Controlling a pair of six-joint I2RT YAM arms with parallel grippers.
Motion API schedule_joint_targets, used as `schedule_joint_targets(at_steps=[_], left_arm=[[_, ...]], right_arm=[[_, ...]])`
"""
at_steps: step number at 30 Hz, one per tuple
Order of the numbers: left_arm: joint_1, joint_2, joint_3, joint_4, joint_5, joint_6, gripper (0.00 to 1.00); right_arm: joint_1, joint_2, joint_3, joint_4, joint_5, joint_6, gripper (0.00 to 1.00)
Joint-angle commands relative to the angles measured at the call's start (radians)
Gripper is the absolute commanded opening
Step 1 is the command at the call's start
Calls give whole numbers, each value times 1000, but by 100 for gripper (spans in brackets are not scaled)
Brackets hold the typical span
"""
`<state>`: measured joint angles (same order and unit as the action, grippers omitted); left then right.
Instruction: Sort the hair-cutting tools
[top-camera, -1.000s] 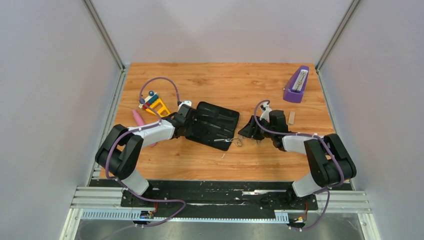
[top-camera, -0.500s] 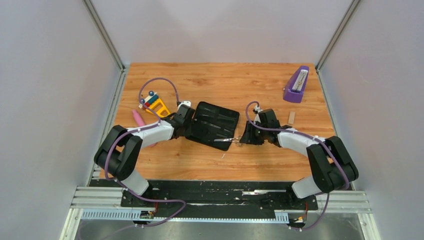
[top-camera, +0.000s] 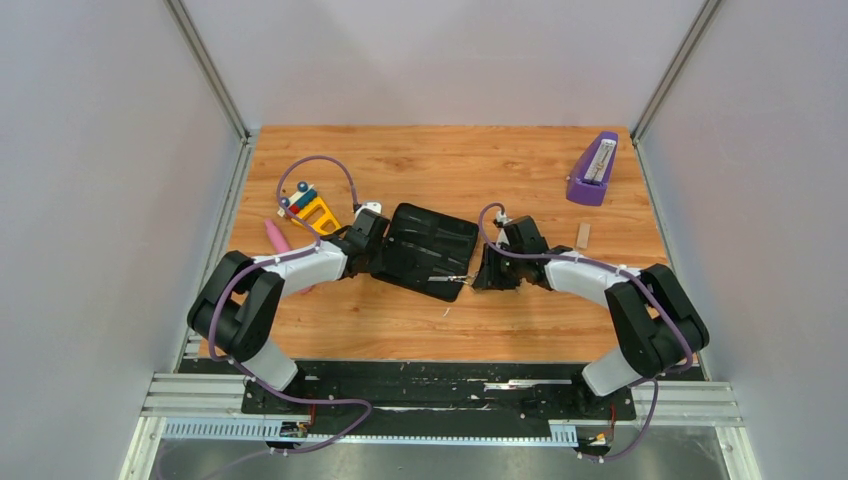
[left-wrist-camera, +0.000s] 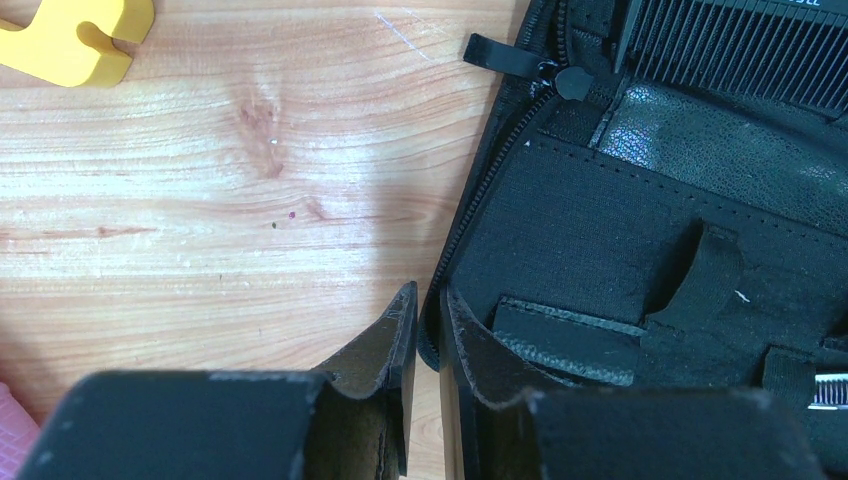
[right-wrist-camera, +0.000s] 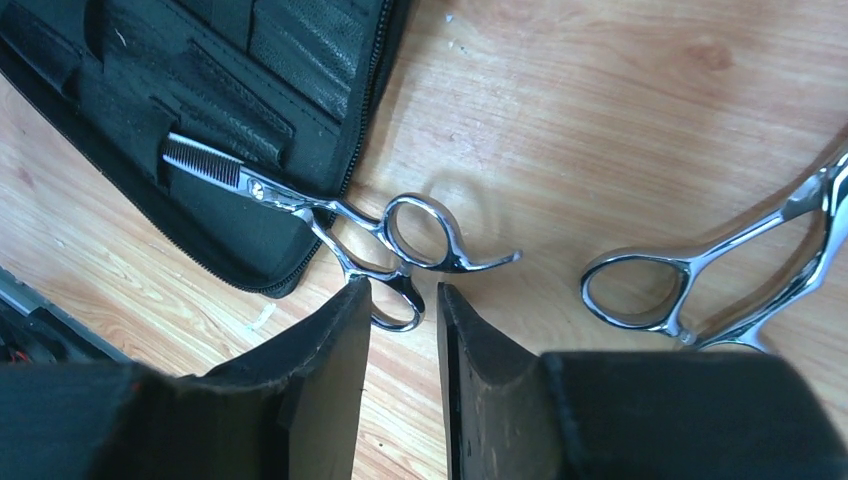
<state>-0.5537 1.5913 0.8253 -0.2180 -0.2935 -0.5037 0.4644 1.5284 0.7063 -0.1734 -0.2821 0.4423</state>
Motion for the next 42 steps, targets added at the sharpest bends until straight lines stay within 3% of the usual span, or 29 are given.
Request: schedule_joint_targets(at_steps=[1,20,31,42], left_arm=[[4,-5,-35,-109,13,-5,20],[0,-20,-35,-114,32,-21,20],[-2,-60,-36,-124,64,-55,19],[-1,-50,-41,-109,95,-50,19]], right_arm=[[15,-6,31,-45,31,-27,31],[140,20,137,-186,181,-31,0],[175,86,275,-341,181,136,0],[201,193,380,-348,173,123,0]])
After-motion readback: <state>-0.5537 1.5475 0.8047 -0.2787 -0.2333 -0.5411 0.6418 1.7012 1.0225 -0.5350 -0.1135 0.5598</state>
